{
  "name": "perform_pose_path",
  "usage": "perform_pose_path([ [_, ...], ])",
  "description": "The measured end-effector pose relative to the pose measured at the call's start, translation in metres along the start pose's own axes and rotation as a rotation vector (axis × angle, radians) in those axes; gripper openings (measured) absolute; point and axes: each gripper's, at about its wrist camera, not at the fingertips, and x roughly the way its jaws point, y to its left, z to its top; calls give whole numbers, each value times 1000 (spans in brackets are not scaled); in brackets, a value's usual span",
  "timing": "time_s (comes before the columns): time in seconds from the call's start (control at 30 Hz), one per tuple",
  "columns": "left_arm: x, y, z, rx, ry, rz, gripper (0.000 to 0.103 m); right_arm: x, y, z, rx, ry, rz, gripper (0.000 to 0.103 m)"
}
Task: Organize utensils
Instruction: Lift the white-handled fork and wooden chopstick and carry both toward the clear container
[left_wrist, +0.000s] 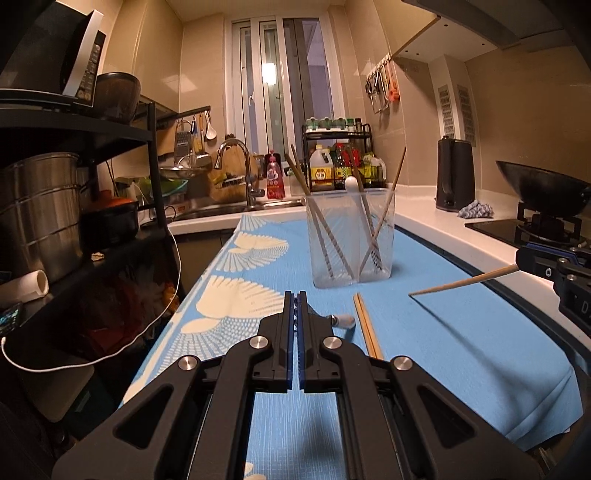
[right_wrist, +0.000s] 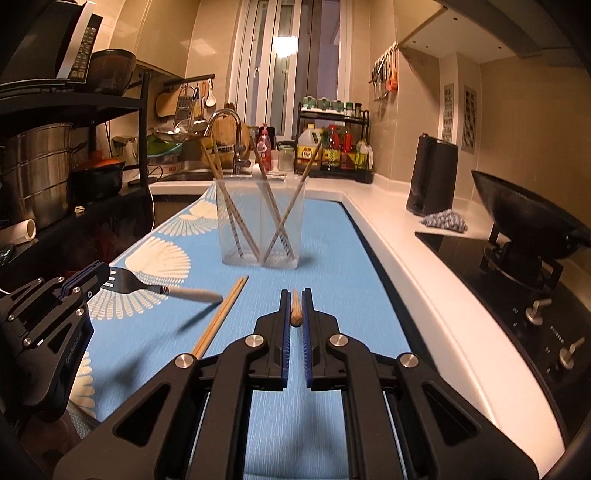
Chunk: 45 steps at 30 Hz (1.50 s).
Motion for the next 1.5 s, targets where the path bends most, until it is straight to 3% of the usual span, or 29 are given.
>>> perform_pose_path([
  [0.2, 0, 4, 23, 0, 0, -26, 2, -1, -3, 22, -9, -31, -2, 6],
  [0.4, 13, 12, 51, -18, 80, -73, 2, -3, -4, 51, -13, -60, 11, 6],
  [0.8, 35, 23, 90, -73, 234, -128, 2, 8, -4, 90, 12, -17, 24, 6],
  [1.2, 52, 31, 132, -24, 294, -197, 2, 25, -11, 124, 0, 8, 64, 6],
  [1.5, 74, 43, 172, 25, 322, -234, 2, 46, -19, 163, 26, -20, 129, 6],
])
